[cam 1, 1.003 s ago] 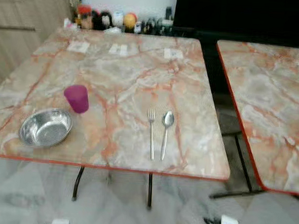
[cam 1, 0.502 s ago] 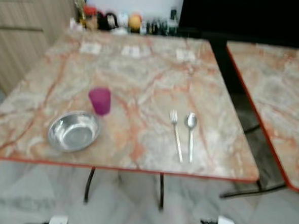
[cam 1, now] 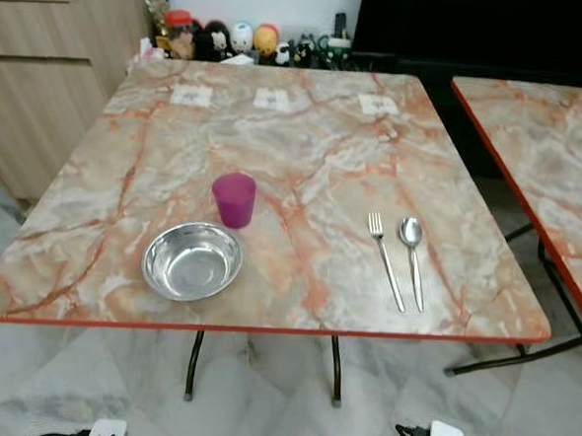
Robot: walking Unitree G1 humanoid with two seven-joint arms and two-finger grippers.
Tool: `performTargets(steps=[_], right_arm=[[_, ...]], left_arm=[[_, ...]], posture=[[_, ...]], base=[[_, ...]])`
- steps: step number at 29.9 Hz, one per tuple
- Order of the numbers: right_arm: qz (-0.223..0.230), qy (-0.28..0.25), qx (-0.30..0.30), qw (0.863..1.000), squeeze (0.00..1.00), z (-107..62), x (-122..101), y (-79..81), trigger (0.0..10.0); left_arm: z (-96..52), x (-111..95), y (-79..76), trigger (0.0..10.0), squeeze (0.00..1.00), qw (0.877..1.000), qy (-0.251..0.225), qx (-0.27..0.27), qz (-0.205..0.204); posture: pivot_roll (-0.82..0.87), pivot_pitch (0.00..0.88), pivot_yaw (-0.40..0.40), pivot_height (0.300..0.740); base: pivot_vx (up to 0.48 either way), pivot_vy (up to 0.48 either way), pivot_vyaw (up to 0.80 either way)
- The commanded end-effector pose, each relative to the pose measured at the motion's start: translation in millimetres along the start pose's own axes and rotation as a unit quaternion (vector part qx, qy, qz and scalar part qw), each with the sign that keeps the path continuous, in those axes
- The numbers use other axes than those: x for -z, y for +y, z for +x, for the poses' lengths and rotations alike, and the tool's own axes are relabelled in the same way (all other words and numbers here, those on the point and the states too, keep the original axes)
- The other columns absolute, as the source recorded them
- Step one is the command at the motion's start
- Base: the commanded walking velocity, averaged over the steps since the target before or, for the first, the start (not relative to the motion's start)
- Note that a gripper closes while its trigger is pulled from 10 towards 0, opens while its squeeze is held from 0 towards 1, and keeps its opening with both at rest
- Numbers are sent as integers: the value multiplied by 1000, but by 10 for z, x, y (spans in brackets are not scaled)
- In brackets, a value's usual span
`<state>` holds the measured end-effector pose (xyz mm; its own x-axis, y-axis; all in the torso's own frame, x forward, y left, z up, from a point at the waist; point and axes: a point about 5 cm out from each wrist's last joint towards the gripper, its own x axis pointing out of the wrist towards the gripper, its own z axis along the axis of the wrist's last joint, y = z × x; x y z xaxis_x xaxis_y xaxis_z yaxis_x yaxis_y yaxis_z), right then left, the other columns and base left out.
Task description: Setting the table
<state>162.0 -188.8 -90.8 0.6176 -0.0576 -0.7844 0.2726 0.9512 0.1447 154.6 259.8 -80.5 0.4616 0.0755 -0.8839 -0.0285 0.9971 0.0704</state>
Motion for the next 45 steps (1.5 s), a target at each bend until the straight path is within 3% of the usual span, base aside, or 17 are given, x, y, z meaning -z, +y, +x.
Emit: performTargets(steps=[1,9,14,16,17,18,20,21,25,26,29,31,34,37,40,41,45], right_arm=[[1,-7,7,1000,0,-9,-8,-51,10000],[7,-82,51,995,0,-4,-247,-139,10000],[24,-149,94,984,0,-54,-374,-241,10000],[28,-202,139,969,0,-120,-435,-300,10000],[28,-202,139,969,0,-120,-435,-300,10000],[44,-239,167,956,0,-183,-463,-342,10000],[46,-256,174,950,0,-213,-478,-347,10000],[55,-288,188,937,0,-278,-516,-360,10000],[63,-337,203,917,0,-376,-639,-368,10000],[41,-377,195,904,0,-446,-782,-335,10000],[22,-402,183,897,0,-482,-896,-295,10000],[-11,-451,148,880,0,-533,-1207,-179,10000],[-24,-466,118,877,0,-537,-1352,-89,10000],[-23,-514,70,855,0,-615,-1794,120,10000],[-30,-513,30,857,0,-622,-1940,282,10000],[-49,-507,-6,860,0,-600,-2010,414,10000],[-65,-489,-50,868,0,-558,-2098,574,10000]], left_arm=[[6,60,-49,10000,0,1000,11,3,5],[35,68,-196,10000,0,1000,11,11,5],[49,42,-257,10000,0,1000,9,14,6],[51,30,-261,10000,0,1000,9,14,7],[51,30,-261,10000,0,1000,9,14,7],[49,24,-246,10000,0,1000,9,14,7],[47,22,-234,10000,0,1000,9,13,7],[43,25,-212,10000,0,1000,9,13,9],[30,32,-151,10000,0,1000,9,12,8],[20,38,-107,10000,0,1000,9,10,9],[14,41,-77,10000,0,1000,10,8,11],[-2,46,-9,10000,0,1000,11,2,11],[-7,47,12,10000,0,1000,9,0,7],[-8,49,14,10000,0,1000,6,0,1],[-1,59,-17,10000,0,1000,11,2,7],[8,63,-62,10000,0,1000,10,5,6],[36,69,-205,10000,0,1000,9,13,1]], posture=[[14,57,-11,740],[10,58,-14,740],[7,58,-19,740],[6,59,-21,740],[6,59,-21,740],[5,58,-25,740],[2,59,-26,740],[0,59,-26,740],[-1,57,-25,740],[-3,50,-27,740],[-5,47,-28,740],[-6,45,-28,740],[-7,40,-28,740],[0,34,-30,740],[-3,29,-26,740],[-3,29,-26,740],[10,29,-28,740]], base=[[0,0,0],[0,0,0],[0,0,0],[0,0,0],[0,0,0],[0,0,0],[0,0,0],[0,0,0],[0,0,0],[0,0,0],[0,0,0],[0,0,0],[0,0,0],[0,0,0],[0,0,0],[0,0,0],[0,0,0]])
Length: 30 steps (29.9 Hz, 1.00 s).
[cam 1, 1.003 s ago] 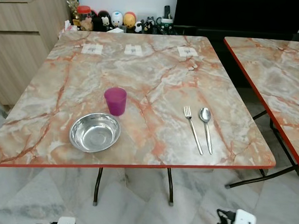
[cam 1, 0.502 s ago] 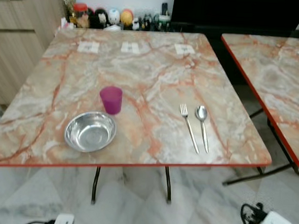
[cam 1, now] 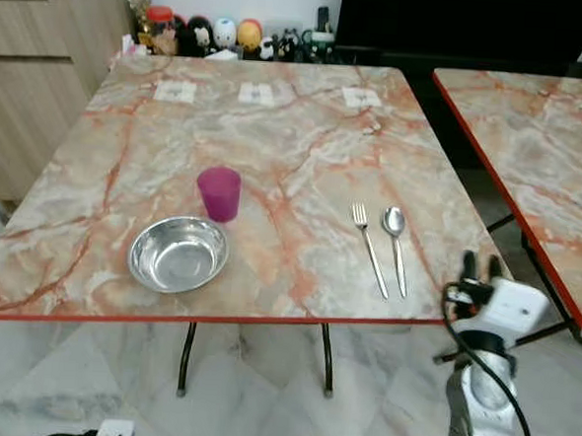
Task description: Setting the table
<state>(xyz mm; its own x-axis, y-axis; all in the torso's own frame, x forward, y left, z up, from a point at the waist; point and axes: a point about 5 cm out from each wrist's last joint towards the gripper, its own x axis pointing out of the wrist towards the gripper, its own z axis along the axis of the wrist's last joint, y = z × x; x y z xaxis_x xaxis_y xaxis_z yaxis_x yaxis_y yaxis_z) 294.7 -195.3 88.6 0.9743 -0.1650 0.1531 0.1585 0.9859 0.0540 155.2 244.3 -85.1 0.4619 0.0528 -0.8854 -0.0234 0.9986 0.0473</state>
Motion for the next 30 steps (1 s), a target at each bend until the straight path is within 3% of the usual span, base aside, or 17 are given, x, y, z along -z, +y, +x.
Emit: performTargets(steps=[1,7,16,30], right_arm=[[7,15,-11,1000,0,29,14,12,10000],[5,23,-36,999,0,58,-5,83,10000],[12,28,-41,999,0,53,-14,94,10000],[16,31,-56,998,0,63,-24,155,10000]], left_arm=[[5,55,-46,10000,0,1000,9,2,4],[37,92,-248,10000,0,1000,11,10,6],[48,100,-335,10000,0,1000,12,14,9],[-19,55,65,10000,0,1000,9,-7,5]], posture=[[10,29,-28,740],[15,39,-25,740],[12,44,-20,740],[15,56,-22,740]], base=[[0,0,0],[0,0,0],[180,0,0],[320,0,0]])
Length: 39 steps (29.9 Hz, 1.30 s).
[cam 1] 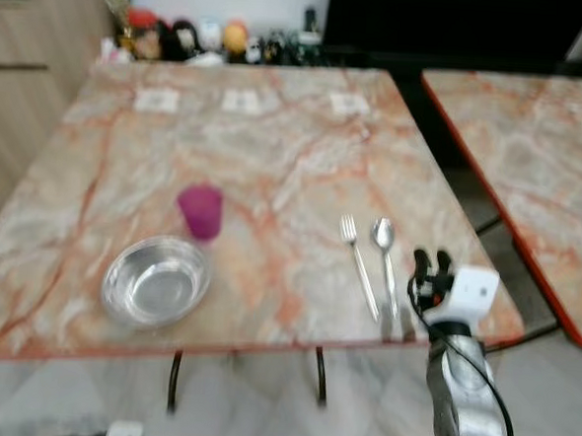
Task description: Setting the table
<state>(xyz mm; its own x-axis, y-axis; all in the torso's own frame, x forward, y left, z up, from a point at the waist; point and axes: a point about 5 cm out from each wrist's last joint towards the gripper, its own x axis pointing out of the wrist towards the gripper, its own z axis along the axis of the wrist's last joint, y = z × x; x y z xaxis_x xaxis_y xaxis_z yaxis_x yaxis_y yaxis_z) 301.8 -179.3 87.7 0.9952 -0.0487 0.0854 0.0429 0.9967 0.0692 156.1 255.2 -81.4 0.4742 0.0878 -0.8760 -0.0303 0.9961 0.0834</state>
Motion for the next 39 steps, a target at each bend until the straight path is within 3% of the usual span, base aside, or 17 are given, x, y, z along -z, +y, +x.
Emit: performTargets(steps=[1,5,17,22,23,24,29,30,31,32,35,39], right_arm=[[1,-6,-4,1000,0,15,-51,3,10000],[-5,-8,-27,1000,0,18,-67,69,10000],[5,-7,-51,999,0,-51,-91,156,10000],[39,42,-35,998,0,-133,-44,228,10000],[45,42,-35,998,863,-151,-49,244,10000],[55,41,-35,997,1000,-169,-62,264,10000],[28,103,23,994,976,-212,58,196,10000],[18,124,34,992,655,-220,100,166,10000],[18,124,34,992,655,-220,100,166,10000],[12,146,26,989,0,-229,135,169,10000],[20,165,13,986,0,-229,171,186,10000],[50,167,5,985,0,-193,163,210,10000]], left_arm=[[-7,74,-8,10000,0,1000,15,9,-3],[-21,67,57,10000,0,1000,12,6,-7],[54,101,-440,10000,0,999,15,32,-5],[63,81,-504,10000,0,999,14,35,-4],[64,77,-507,10000,0,999,14,35,-3],[65,69,-509,10000,0,999,13,35,-3],[60,21,-394,10000,0,999,10,33,1],[56,18,-361,10000,0,999,10,32,2],[56,18,-361,10000,0,999,10,32,2],[46,18,-282,10000,0,1000,9,29,2],[14,32,-97,10000,0,1000,10,21,1],[-8,54,-1,10000,0,1000,11,17,1]], posture=[[15,56,-22,740],[16,58,-26,740],[16,62,-27,740],[15,63,-27,740],[15,63,-26,740],[15,63,-26,740],[9,65,-24,740],[12,64,-26,740],[12,64,-26,740],[12,64,-26,740],[12,64,-28,740],[11,65,-26,740]], base=[[244,0,0],[61,0,0],[0,0,140],[0,0,0],[0,0,0],[0,0,0],[0,0,0],[0,0,0],[0,0,0],[0,0,0],[0,0,0],[0,0,0]])
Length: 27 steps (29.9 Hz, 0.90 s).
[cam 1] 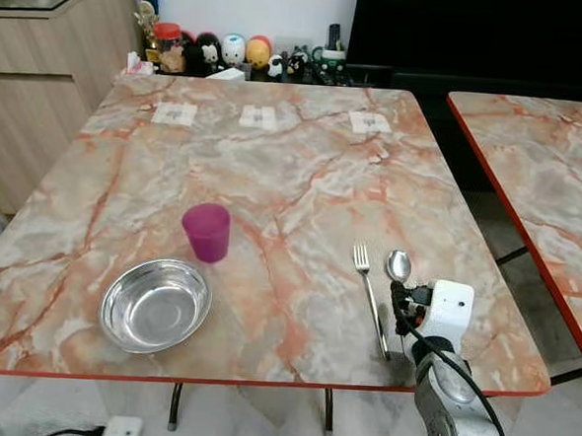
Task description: Setting the table
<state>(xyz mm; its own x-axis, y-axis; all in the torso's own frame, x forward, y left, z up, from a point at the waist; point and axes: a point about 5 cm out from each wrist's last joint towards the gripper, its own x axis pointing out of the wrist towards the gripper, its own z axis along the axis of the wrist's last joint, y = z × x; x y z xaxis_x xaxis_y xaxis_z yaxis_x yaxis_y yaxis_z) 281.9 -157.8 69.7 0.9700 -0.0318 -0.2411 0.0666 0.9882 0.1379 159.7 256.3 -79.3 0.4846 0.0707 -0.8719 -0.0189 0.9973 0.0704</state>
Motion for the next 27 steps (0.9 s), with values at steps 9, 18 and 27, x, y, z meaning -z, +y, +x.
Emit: performTargets(steps=[9,18,27], right_arm=[[27,11,11,1000,0,186,-176,-21,10000],[37,33,36,998,0,212,-148,-94,10000],[44,60,7,997,0,207,-43,-50,10000]], left_arm=[[-12,186,-63,10000,0,1000,25,11,0],[49,184,-409,10000,0,999,26,26,2],[62,157,-481,10000,0,999,23,29,2]], posture=[[13,65,-26,740],[18,69,-28,740],[18,69,-27,740]], base=[[0,0,0],[0,0,0],[0,0,0]])
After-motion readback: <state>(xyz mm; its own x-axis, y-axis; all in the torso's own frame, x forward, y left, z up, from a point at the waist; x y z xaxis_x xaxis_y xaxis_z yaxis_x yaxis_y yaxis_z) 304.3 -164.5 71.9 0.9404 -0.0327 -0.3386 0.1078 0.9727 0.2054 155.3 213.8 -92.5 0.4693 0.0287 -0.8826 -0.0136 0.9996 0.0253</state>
